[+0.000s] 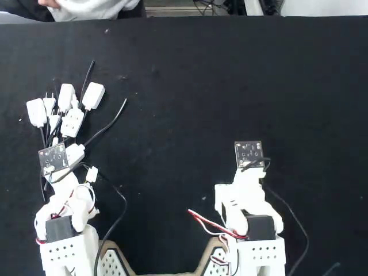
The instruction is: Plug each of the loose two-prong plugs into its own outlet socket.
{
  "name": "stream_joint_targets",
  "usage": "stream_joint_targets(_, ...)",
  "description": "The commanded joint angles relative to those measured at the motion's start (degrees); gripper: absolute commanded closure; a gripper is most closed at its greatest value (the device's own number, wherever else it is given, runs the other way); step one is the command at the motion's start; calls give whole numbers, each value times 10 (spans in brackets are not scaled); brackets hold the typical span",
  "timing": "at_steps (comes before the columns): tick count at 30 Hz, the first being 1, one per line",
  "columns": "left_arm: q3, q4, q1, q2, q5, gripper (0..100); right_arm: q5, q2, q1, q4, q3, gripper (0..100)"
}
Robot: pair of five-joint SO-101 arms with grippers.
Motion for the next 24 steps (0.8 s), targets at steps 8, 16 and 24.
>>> stream_joint_targets(8, 12, 2, -4, -3, -2, 970, -1, -56, -4, 3, 1, 986)
stream_joint_targets(16, 12, 2, 0, -3, 0, 970, -1, -56, -6, 3, 1, 986)
stream_joint_targets(24, 12, 2, 4, -3, -2, 968, -4, -56, -6, 3, 1, 986)
